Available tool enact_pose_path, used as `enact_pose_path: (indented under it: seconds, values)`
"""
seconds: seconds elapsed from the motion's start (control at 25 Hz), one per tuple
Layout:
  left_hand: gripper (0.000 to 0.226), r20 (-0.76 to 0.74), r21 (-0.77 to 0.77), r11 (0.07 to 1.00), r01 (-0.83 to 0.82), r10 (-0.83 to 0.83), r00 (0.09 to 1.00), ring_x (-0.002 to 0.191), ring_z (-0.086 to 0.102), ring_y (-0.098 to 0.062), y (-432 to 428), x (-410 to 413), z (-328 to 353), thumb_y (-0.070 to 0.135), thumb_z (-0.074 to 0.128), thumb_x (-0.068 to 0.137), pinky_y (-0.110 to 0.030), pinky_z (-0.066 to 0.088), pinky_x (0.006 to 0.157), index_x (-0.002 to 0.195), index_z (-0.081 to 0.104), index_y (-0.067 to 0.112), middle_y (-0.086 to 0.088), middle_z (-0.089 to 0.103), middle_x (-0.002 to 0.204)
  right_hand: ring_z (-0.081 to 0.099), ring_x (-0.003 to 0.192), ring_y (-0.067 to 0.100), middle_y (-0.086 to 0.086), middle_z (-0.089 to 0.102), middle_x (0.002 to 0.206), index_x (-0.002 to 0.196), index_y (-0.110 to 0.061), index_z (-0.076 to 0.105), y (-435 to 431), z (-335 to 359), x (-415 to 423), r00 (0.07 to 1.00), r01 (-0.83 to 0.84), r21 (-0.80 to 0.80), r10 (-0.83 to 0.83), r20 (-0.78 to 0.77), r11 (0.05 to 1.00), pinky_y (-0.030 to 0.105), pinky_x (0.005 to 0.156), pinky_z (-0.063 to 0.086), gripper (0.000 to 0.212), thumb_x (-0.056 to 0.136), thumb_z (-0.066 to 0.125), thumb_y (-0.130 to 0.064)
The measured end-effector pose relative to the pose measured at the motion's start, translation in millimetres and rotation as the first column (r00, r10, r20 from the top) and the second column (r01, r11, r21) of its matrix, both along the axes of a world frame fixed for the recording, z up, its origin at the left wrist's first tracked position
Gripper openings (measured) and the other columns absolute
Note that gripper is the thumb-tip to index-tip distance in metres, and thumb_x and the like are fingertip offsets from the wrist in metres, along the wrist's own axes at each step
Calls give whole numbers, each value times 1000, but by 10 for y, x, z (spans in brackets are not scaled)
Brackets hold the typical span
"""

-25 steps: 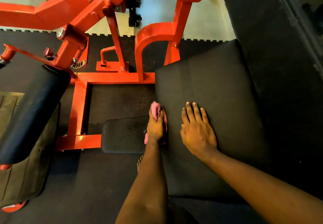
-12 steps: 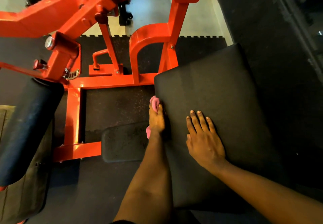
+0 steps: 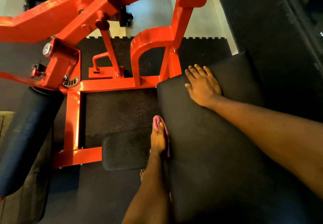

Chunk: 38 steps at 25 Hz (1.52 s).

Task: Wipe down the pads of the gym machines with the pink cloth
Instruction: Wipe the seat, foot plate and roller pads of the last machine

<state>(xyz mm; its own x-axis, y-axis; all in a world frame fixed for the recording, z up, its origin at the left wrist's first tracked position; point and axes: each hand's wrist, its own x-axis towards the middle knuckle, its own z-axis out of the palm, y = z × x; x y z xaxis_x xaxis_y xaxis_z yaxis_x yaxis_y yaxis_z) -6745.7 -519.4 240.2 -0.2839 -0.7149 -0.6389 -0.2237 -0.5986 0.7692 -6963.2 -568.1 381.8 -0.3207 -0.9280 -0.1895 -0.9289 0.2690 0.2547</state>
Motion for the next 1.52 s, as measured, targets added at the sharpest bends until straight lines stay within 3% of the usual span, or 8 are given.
enact_pose_path:
  seconds: [0.16,0.32,0.6,0.72,0.88,1.08,1.24,1.52]
  values:
    - [49,-69,-161,987,-25,14,998,132,46,-14,-849,-458,232,34,46,104,-25,35,108,150,38,19,-7,49,148,33,147,32,13,44,155,152,-7,40,-3,-79,21,997,-35,-24,33,-76,999,49,123,20,59,101,42,-37]
    - [59,-92,-235,972,-19,-3,996,133,49,-20,-1182,-616,70,40,47,94,-30,36,113,147,42,14,-8,53,144,34,147,31,12,45,154,153,-8,39,-18,-82,28,993,-40,-33,36,-114,999,49,122,20,61,101,39,-39]
    - [98,-117,345,938,43,-2,993,140,42,-35,-370,-253,-797,91,49,72,-60,29,116,150,40,32,-6,45,151,30,149,31,12,41,157,155,-8,34,-33,-66,47,991,-13,7,14,-130,1000,49,123,18,62,102,36,-40]
    - [96,-77,224,974,-43,61,995,131,53,-22,-816,-389,-1091,83,61,71,-50,37,115,144,51,22,-8,56,143,29,149,31,12,41,157,155,-8,34,-33,-82,56,991,-7,-3,7,-131,1000,49,123,17,62,102,36,-40]
    - [46,-141,-192,979,-66,39,989,124,53,-19,-1440,-770,173,39,46,100,-41,40,110,130,56,6,-7,58,135,28,150,31,13,39,158,155,-8,34,-27,-104,44,991,-6,0,6,-136,1000,49,123,18,61,103,31,-40]
    - [53,101,-430,899,88,-49,994,138,33,-3,-986,-685,415,25,50,100,6,17,98,152,39,18,-7,31,161,26,150,32,13,38,159,156,-8,32,-26,-105,50,990,2,4,-2,-142,1000,49,124,17,62,103,32,-40]
    - [58,148,-405,902,150,-97,984,136,28,0,-779,-593,392,23,51,100,-17,24,109,152,34,39,-1,17,165,28,150,32,13,40,158,155,-8,34,-33,-132,52,991,3,1,-3,-132,1000,50,124,17,62,103,35,-39]
    - [41,-9,-128,991,38,-39,999,116,59,-20,-1681,-882,126,41,53,97,-30,44,94,133,58,23,-5,65,126,27,150,32,13,39,158,156,-9,33,-33,-137,46,992,1,-15,-3,-129,1000,50,124,17,61,103,35,-39]
